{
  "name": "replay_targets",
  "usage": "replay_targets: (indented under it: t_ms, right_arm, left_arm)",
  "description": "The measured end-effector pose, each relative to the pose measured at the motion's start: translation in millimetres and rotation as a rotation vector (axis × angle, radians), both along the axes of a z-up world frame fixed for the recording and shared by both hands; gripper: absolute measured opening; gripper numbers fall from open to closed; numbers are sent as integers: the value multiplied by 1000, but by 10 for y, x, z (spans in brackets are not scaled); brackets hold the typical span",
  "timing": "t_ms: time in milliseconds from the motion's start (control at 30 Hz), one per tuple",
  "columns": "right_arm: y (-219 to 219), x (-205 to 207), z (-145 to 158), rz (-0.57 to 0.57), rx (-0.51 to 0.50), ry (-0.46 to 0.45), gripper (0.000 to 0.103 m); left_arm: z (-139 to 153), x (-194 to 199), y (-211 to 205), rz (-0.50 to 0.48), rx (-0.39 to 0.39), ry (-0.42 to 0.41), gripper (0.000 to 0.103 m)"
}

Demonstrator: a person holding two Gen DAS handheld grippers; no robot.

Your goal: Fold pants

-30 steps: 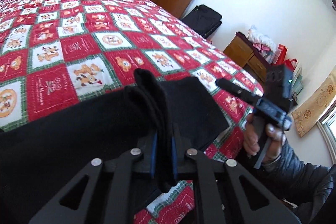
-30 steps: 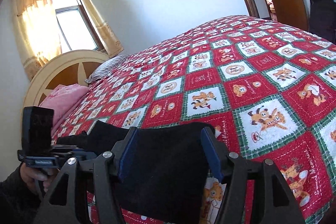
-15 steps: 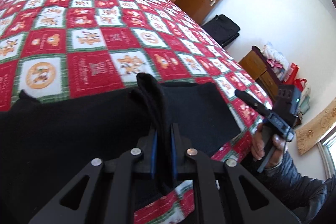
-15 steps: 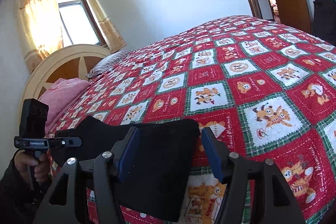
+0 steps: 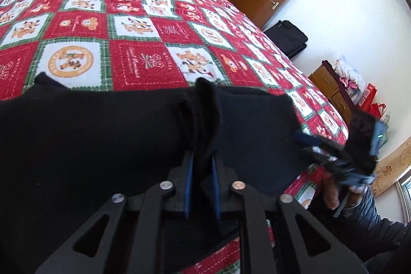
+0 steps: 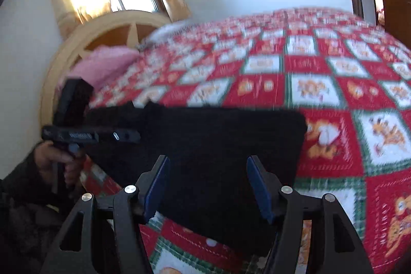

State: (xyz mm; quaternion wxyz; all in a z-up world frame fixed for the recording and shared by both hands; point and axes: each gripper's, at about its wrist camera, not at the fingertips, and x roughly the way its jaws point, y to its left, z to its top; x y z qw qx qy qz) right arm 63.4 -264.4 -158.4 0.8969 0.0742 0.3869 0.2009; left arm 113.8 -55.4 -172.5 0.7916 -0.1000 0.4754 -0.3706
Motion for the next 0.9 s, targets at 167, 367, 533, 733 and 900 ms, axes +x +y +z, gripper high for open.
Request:
replay_targets:
  t_ms: [167, 367, 533, 733, 900]
  right_arm:
    - [61, -13, -45, 6, -48, 2, 64]
    - [-121, 26, 247, -46, 59, -84, 64]
    - [-268, 548, 46, -99, 36, 90, 73]
    - [-244, 426, 95, -113, -7, 45, 73]
    - [-171, 58, 164, -65, 44, 62, 73]
  left_arm:
    - [32, -57, 8, -7, 1, -12, 25]
    - [215, -132, -43, 4, 37, -114, 63]
    - [119, -43, -138, 6, 106, -119, 63]
    - [139, -134, -77, -3, 118, -136, 63]
    - [113, -256, -26, -7, 159, -160, 67]
